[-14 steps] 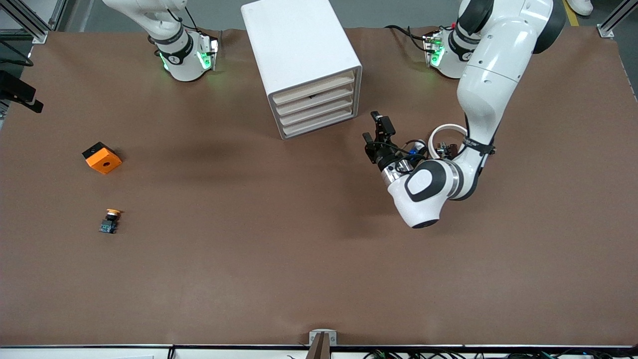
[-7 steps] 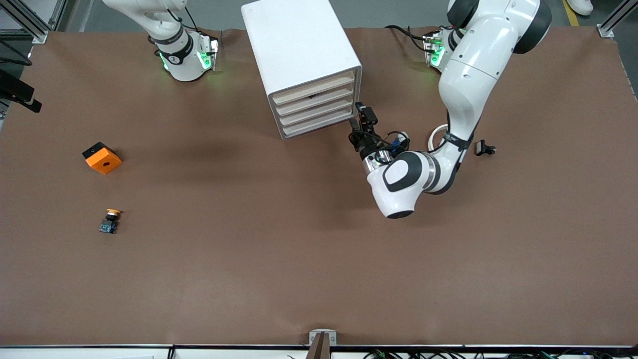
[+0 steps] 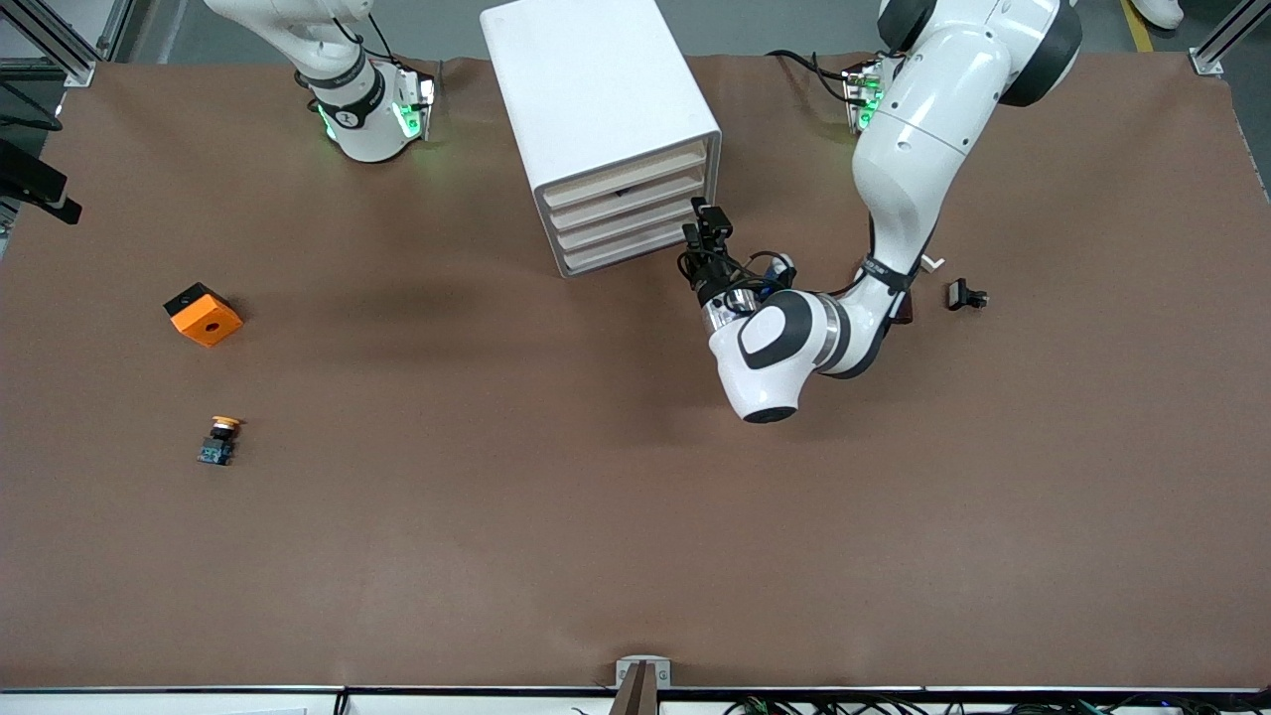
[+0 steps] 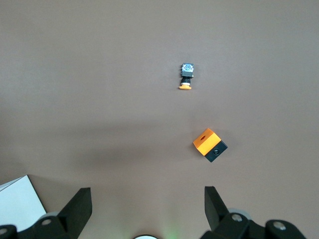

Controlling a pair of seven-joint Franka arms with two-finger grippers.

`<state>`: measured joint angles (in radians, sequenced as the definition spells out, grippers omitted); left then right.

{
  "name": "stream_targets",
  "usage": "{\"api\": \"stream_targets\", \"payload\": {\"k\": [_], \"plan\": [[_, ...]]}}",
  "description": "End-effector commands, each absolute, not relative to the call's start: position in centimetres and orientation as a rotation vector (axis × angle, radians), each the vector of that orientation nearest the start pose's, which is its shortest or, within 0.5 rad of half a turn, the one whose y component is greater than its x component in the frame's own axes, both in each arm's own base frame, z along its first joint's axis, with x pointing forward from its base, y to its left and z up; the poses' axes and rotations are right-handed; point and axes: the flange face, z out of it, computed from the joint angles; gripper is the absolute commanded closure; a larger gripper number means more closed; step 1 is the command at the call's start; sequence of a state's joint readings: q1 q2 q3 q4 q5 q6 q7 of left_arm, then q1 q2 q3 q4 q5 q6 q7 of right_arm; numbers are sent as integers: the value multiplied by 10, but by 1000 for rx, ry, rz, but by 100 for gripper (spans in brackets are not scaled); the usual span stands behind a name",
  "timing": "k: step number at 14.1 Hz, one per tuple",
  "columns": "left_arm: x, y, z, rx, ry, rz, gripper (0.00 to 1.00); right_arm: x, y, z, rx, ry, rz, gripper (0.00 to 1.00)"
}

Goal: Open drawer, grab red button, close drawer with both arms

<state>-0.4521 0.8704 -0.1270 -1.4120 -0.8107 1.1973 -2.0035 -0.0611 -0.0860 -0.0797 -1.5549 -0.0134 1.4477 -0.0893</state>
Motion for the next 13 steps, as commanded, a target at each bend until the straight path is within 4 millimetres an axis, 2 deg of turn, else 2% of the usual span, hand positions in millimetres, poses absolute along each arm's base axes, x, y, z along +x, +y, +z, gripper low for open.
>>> {"api": "stream_targets", "payload": {"k": [1,5,8,11,13], "plan": [[472,-412,194,-1400,-1470,1429,41,504,-80,672,-3153,81,25,0],[455,-421,185,-1375,-1447,1403,41,504,-79,670,-3152,76,34,0],[451,-419,181,-1307,-1475,1362,40,504,-77,669,-3151,76,41,0],[450,-416,175,-1154,-1555,1265,40,503,-78,667,-3150,81,51,0],[449,-417,176,-1155,-1552,1266,40,504,-77,669,-3152,78,39,0]]}}
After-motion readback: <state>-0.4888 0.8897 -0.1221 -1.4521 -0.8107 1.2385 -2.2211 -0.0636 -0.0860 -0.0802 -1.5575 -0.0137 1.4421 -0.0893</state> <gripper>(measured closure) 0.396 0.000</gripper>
